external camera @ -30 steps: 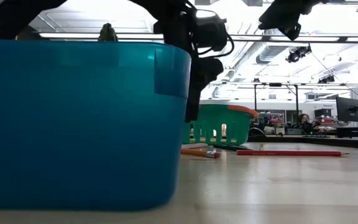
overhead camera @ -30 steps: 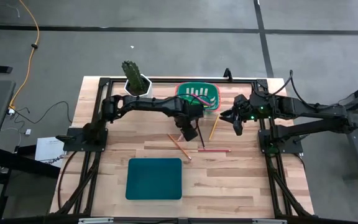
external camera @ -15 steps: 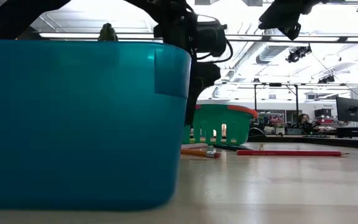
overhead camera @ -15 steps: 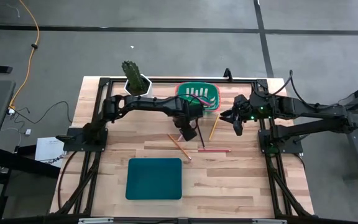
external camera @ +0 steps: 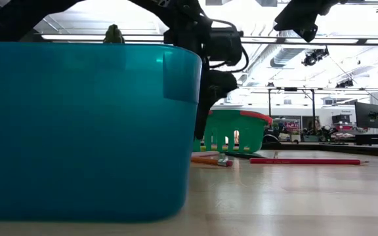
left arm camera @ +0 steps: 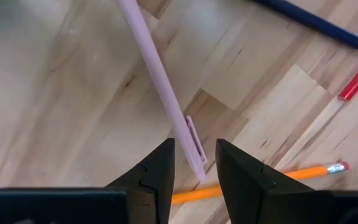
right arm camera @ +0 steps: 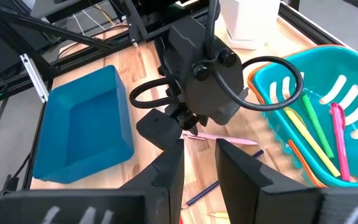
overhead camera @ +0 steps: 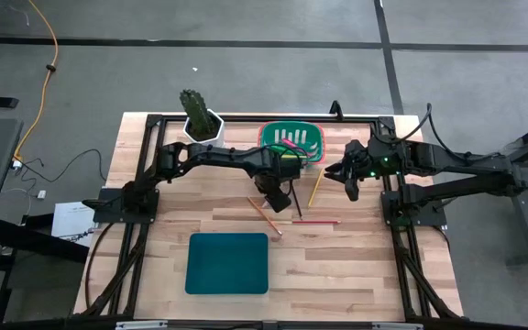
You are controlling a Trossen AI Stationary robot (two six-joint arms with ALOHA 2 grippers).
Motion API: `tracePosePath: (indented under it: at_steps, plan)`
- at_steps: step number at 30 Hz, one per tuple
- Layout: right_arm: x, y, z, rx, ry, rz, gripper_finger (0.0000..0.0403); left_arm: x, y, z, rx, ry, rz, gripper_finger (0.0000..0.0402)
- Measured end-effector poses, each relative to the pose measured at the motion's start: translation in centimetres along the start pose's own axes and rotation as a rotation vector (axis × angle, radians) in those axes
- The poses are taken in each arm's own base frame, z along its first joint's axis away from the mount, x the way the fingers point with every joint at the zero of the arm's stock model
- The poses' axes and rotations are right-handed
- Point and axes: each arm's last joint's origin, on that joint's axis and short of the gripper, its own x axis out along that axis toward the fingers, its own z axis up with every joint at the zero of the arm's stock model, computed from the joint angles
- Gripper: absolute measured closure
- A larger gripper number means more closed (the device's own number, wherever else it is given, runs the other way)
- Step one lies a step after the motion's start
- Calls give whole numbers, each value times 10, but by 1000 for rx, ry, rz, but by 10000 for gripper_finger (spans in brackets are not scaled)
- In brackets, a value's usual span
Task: Sort pens & pencils
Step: Put the pink pen into the green basket
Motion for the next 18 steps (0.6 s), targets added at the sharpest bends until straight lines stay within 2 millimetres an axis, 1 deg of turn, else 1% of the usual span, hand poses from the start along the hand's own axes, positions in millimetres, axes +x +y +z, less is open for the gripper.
tracePosePath:
  at_steps: [4, 12, 18]
  plan:
    - [0, 0, 0, -15, 3, 10, 320, 0, 0, 0, -8, 2, 1, 299]
    - [0, 0, 0, -18, 5, 16, 320, 13, -2, -1, -20, 35, 13, 298]
    - [0, 1, 0, -33, 9, 21, 320, 15, -3, -2, -17, 37, 18, 298]
